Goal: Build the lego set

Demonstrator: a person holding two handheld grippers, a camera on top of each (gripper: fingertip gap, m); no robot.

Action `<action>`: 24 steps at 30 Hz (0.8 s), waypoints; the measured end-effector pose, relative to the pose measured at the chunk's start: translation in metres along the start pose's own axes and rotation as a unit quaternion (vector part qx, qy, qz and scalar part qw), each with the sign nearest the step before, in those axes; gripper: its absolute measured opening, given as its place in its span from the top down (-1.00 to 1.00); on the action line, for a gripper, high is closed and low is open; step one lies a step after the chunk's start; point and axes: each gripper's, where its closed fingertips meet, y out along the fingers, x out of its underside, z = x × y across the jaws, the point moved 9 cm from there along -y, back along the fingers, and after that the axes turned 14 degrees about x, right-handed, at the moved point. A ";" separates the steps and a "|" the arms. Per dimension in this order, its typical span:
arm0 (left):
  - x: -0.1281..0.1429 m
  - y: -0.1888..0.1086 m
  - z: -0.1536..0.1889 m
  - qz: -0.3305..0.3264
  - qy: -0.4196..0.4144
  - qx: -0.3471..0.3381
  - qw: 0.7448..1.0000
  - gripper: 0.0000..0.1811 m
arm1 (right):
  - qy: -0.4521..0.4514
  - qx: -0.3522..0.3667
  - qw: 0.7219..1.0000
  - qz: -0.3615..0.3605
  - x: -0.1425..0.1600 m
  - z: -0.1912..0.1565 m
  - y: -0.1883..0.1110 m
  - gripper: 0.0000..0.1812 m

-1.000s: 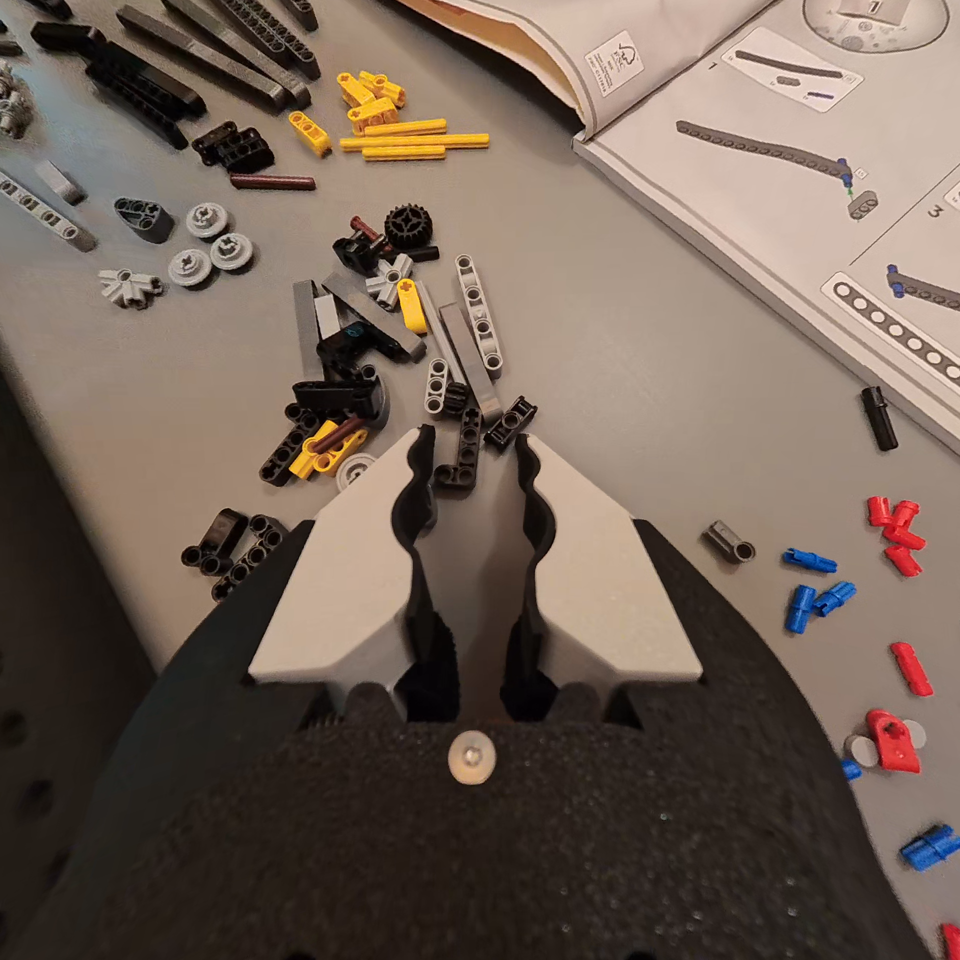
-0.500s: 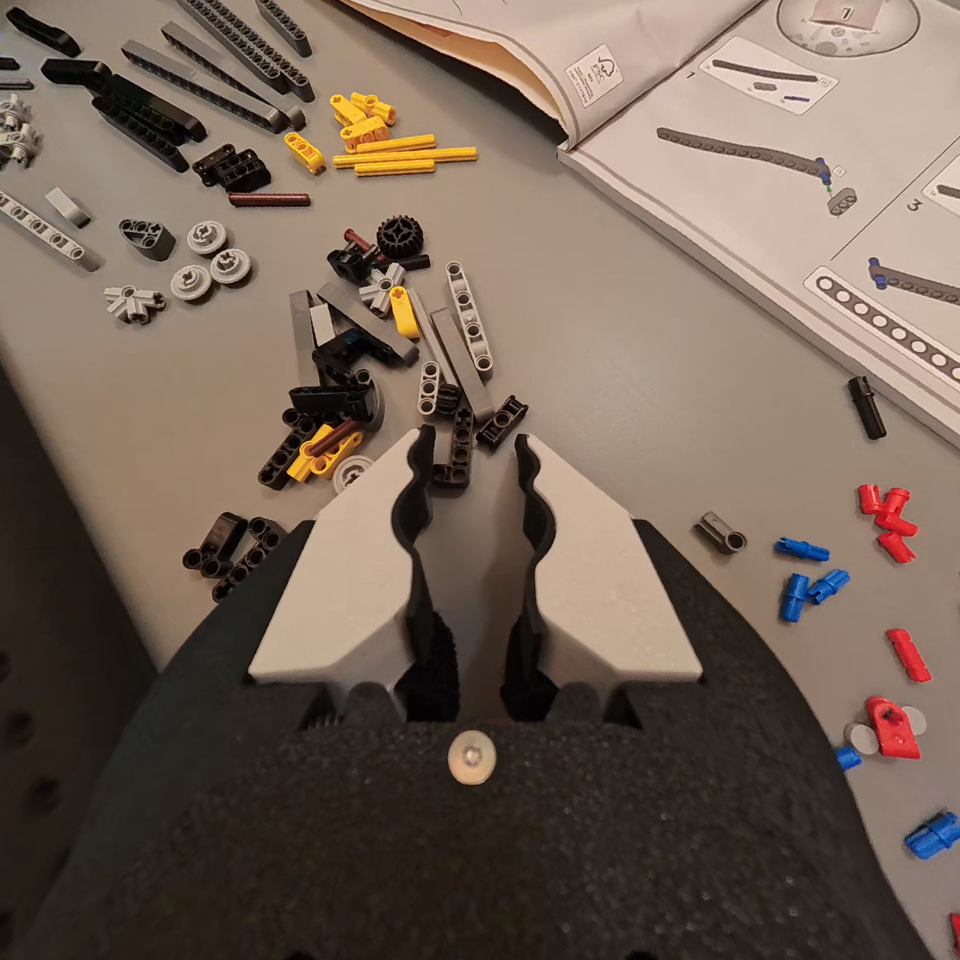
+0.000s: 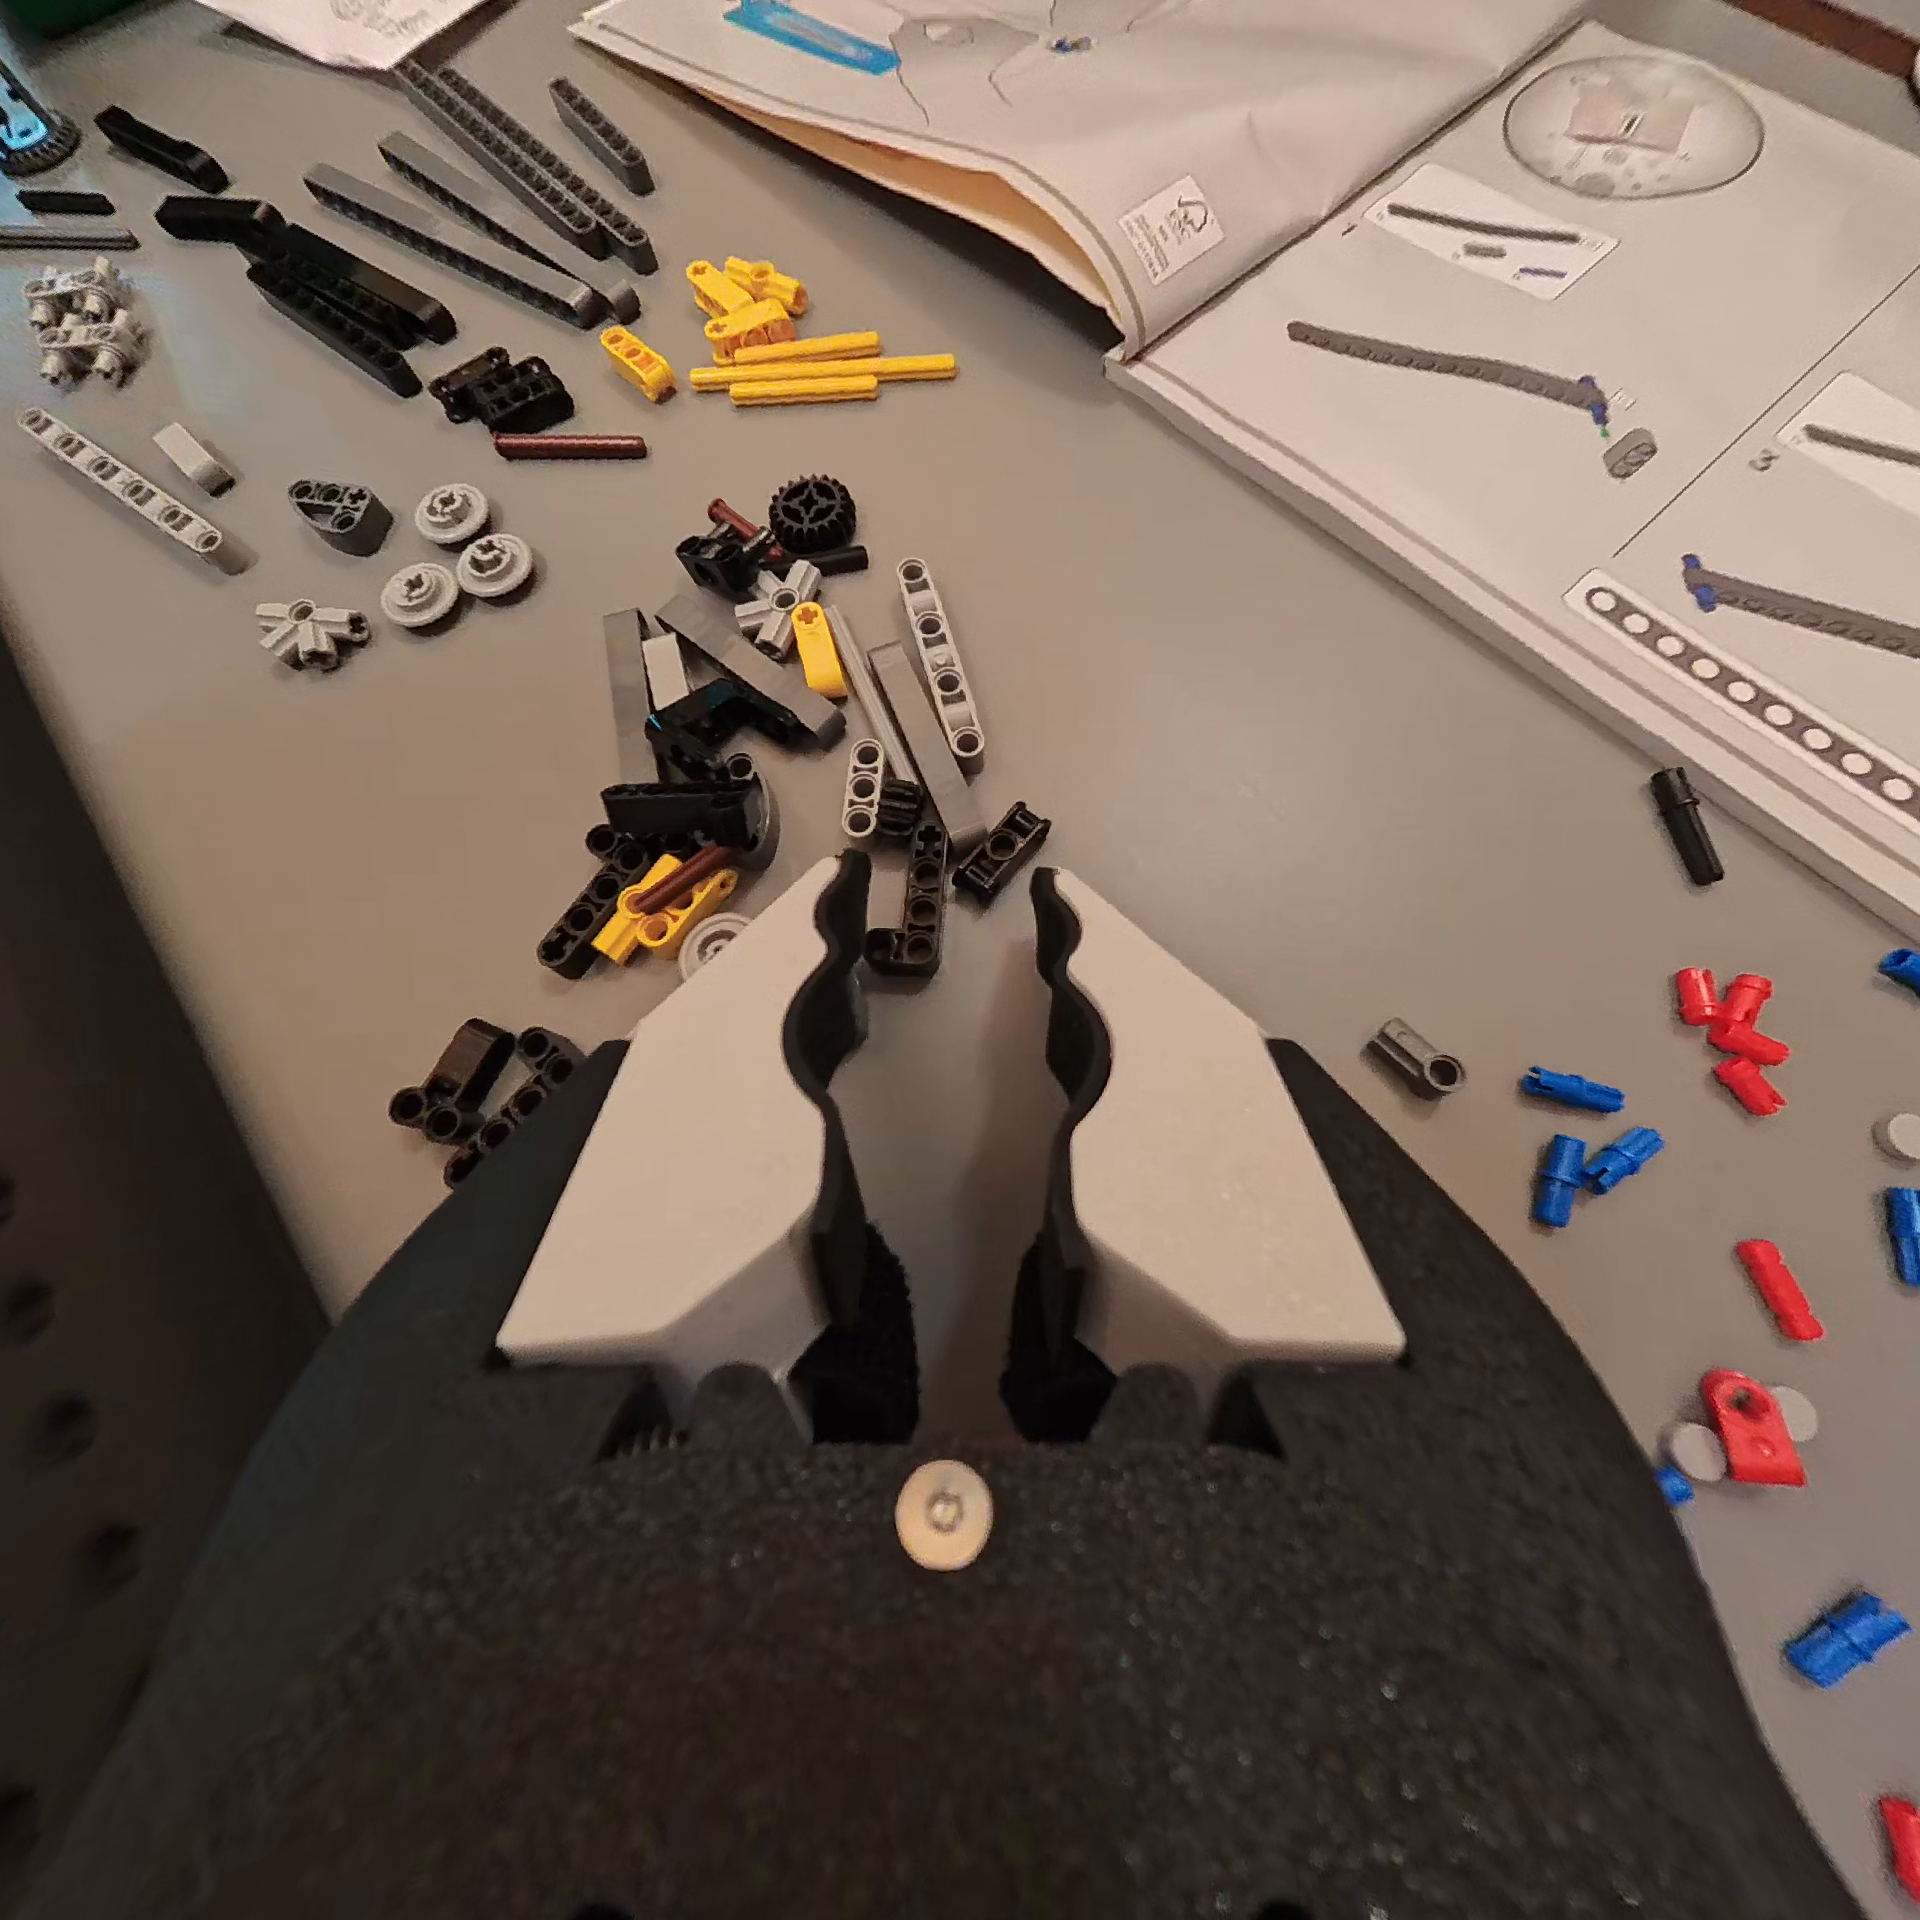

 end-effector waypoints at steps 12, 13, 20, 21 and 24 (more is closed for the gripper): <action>-0.116 0.162 0.228 -0.037 0.215 0.361 0.907 0.60 | 0.026 0.024 0.996 0.077 -0.005 0.012 -0.016 0.67; -0.118 0.168 0.239 -0.038 0.221 0.376 0.899 0.60 | 0.026 0.025 0.996 0.079 -0.005 0.012 -0.016 0.68; -0.119 0.188 0.258 -0.067 0.225 0.374 0.897 0.69 | 0.036 0.018 0.995 0.090 -0.006 0.014 -0.019 0.69; -0.120 0.188 0.258 -0.065 0.223 0.368 0.900 0.79 | 0.036 0.017 0.995 0.090 -0.006 0.014 -0.019 0.69; -0.117 0.187 0.260 -0.064 0.221 0.367 0.901 0.85 | 0.037 0.014 0.995 0.089 -0.006 0.014 -0.019 0.69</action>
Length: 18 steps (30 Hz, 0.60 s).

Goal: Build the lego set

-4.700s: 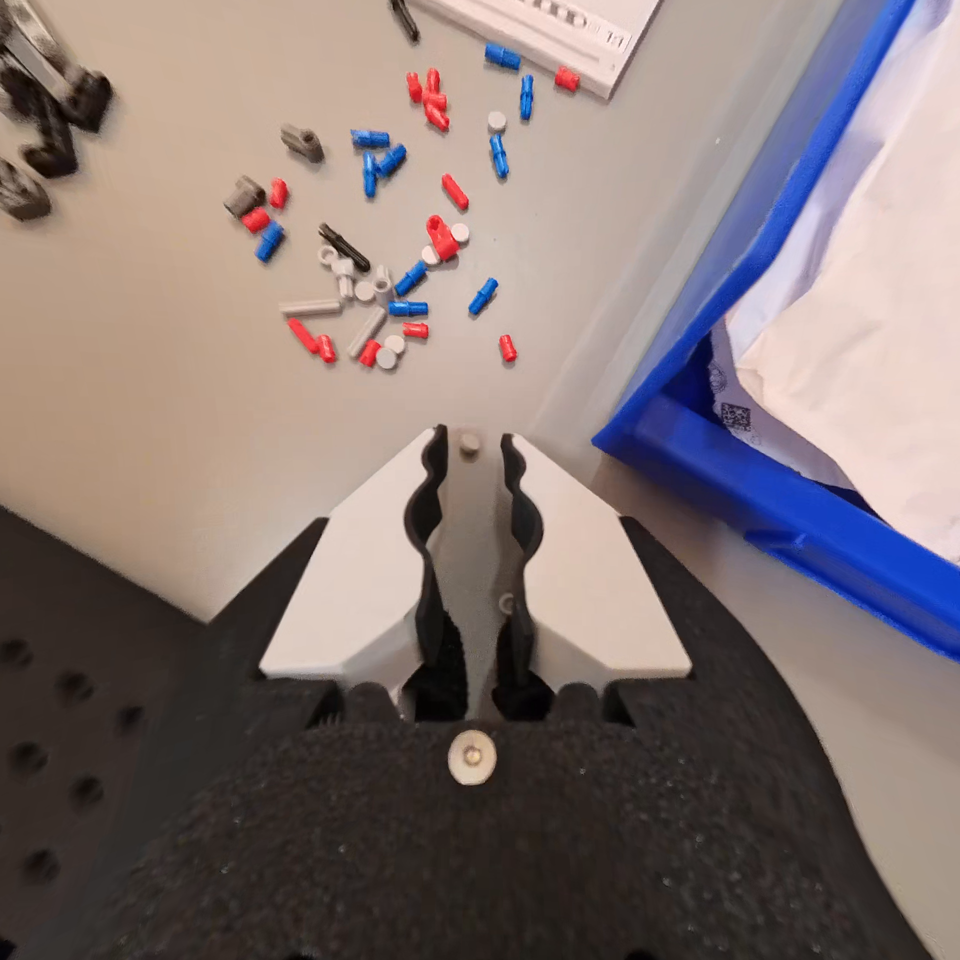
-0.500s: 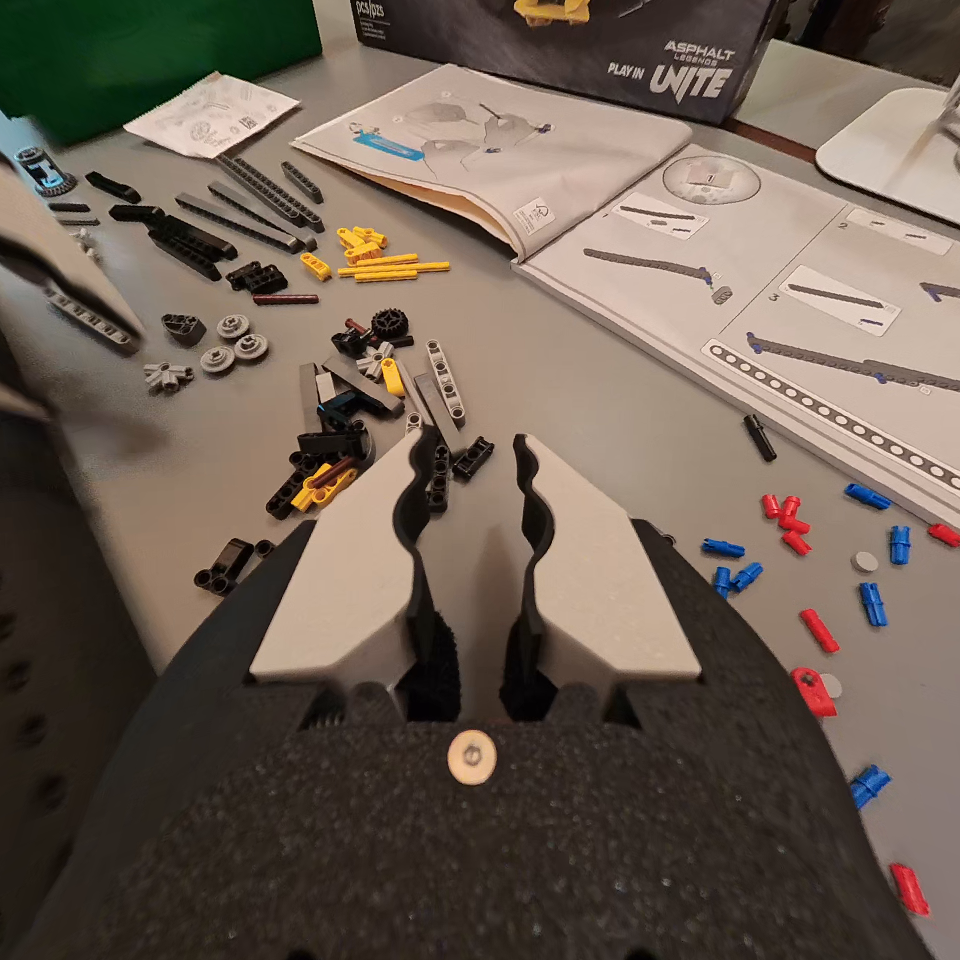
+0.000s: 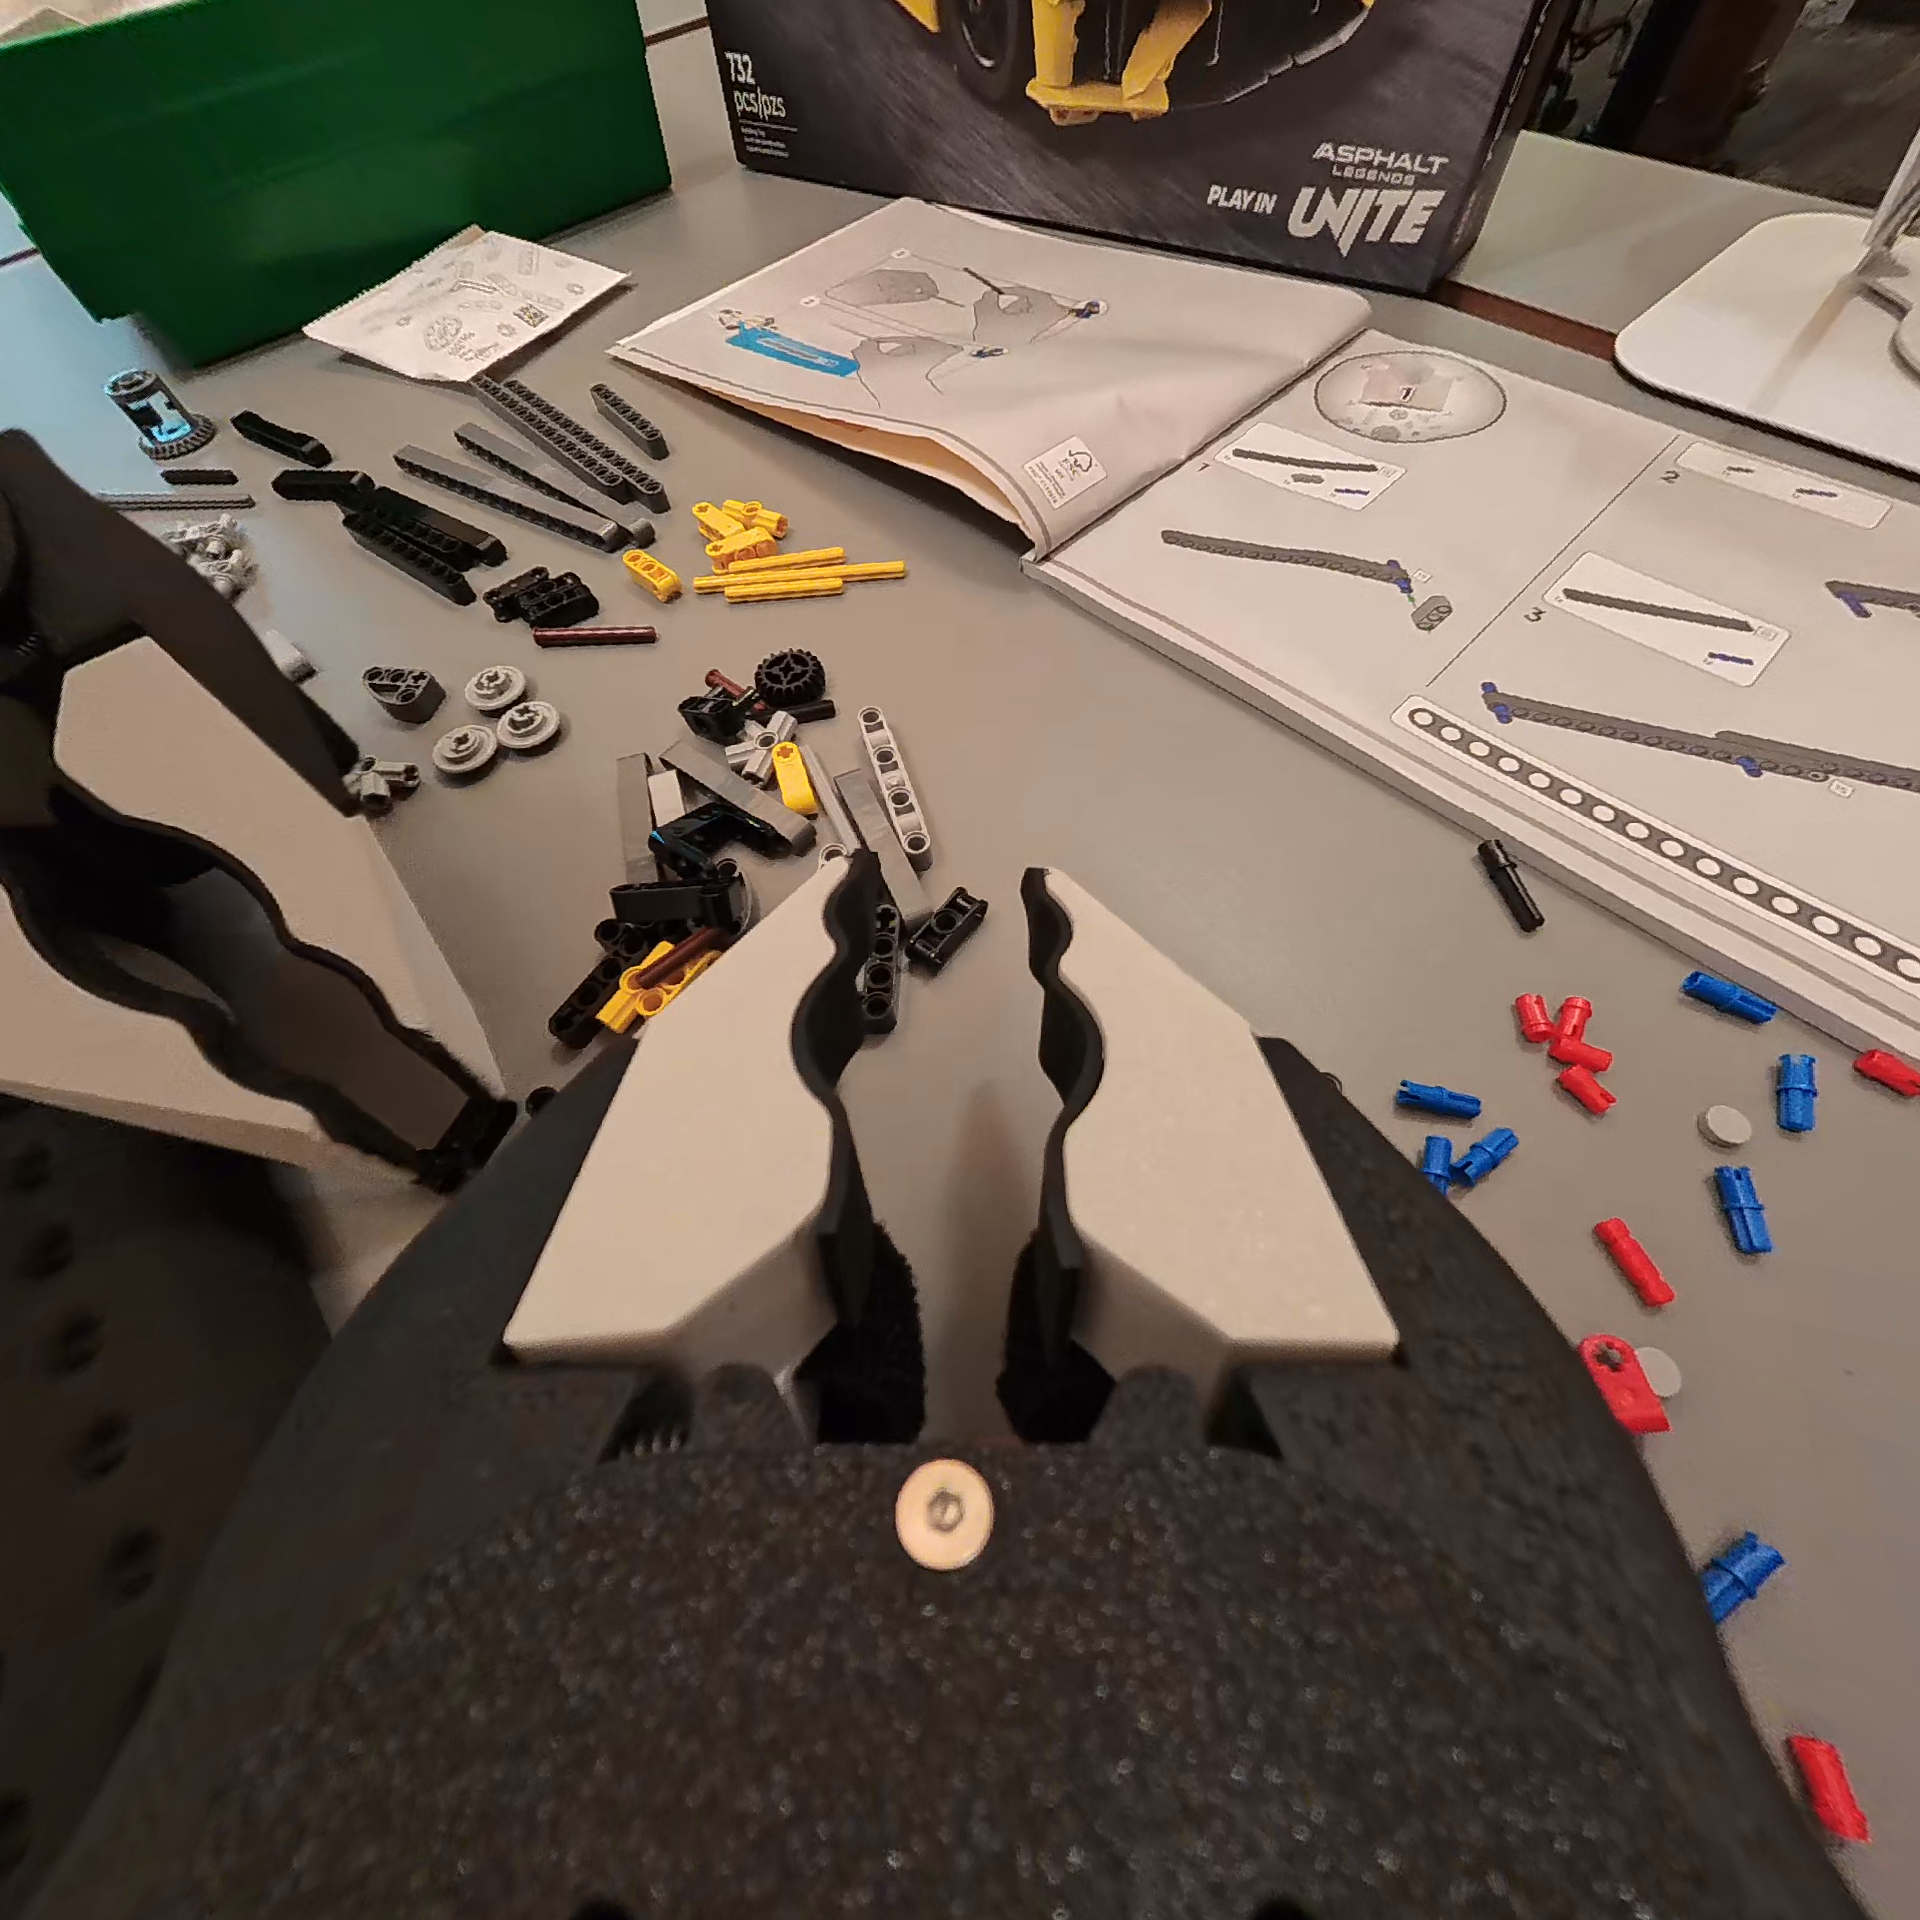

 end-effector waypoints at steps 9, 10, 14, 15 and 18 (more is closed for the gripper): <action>0.001 0.002 0.000 -0.012 -0.001 -0.008 1.000 0.66 | -0.001 -0.004 1.000 -0.005 0.001 -0.001 0.001 0.69; 0.002 0.004 -0.001 -0.018 -0.001 -0.014 1.000 0.68 | -0.002 -0.004 1.000 -0.006 0.001 -0.001 0.001 0.69; -0.001 0.006 -0.001 -0.019 0.012 -0.016 1.000 0.74 | -0.004 -0.004 1.000 -0.010 0.002 -0.001 0.002 0.69; -0.002 0.005 0.000 -0.014 0.017 -0.017 1.000 0.74 | -0.003 -0.004 1.000 -0.010 0.002 -0.001 0.002 0.69; 0.002 -0.009 0.000 -0.011 0.021 -0.040 0.999 0.74 | -0.002 -0.004 1.000 -0.011 0.002 -0.001 0.002 0.69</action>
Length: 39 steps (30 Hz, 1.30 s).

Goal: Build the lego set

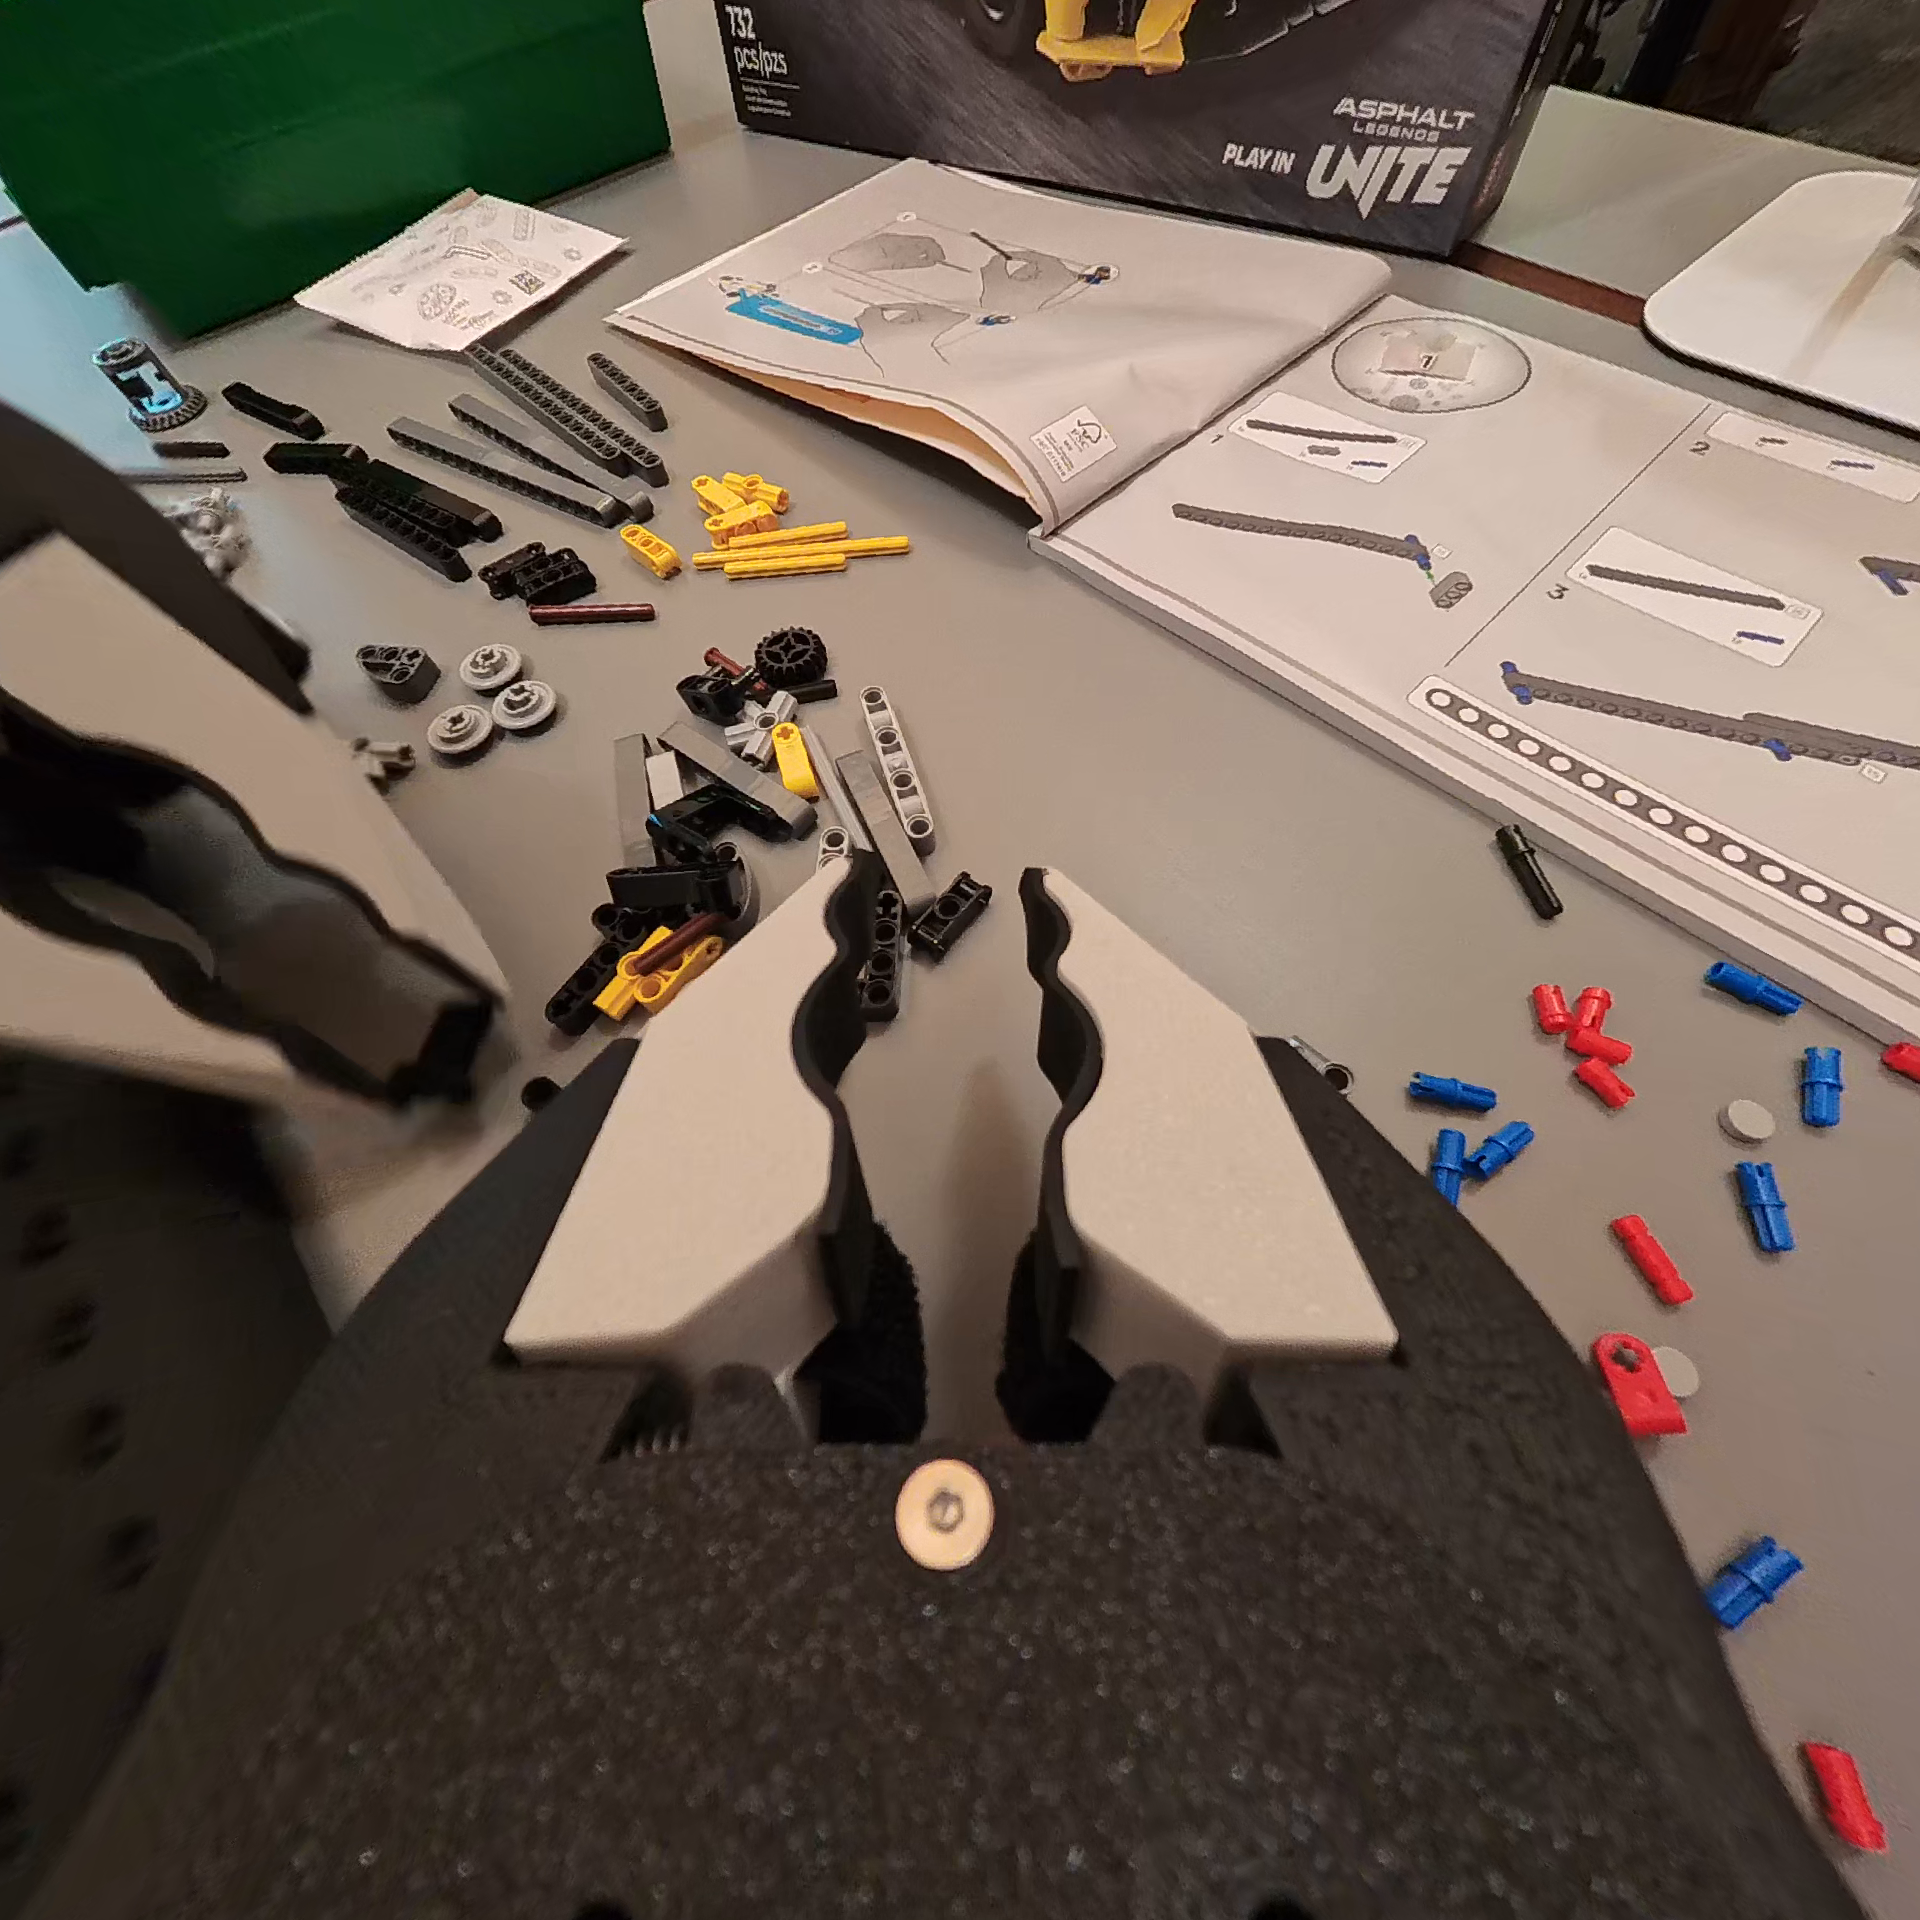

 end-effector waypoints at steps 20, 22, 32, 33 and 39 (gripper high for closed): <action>0.098 -0.096 -0.056 -0.017 -0.132 -0.107 0.985 0.74 | -0.011 -0.004 1.000 -0.023 0.004 -0.003 0.006 0.70; 0.098 -0.095 -0.057 -0.020 -0.131 -0.111 0.985 0.71 | -0.011 -0.005 1.000 -0.023 0.004 -0.003 0.006 0.70; 0.043 -0.095 -0.022 0.048 -0.077 -0.080 0.993 0.63 | -0.032 -0.108 0.989 -0.097 -0.001 -0.040 -0.037 0.68; 0.040 -0.090 -0.019 0.039 -0.061 -0.089 0.993 0.66 | -0.057 -0.085 0.987 -0.123 0.002 -0.048 -0.039 0.68; 0.040 -0.074 -0.013 0.059 -0.076 -0.053 0.994 0.67 | -0.084 -0.038 0.972 -0.215 0.023 -0.083 -0.035 0.72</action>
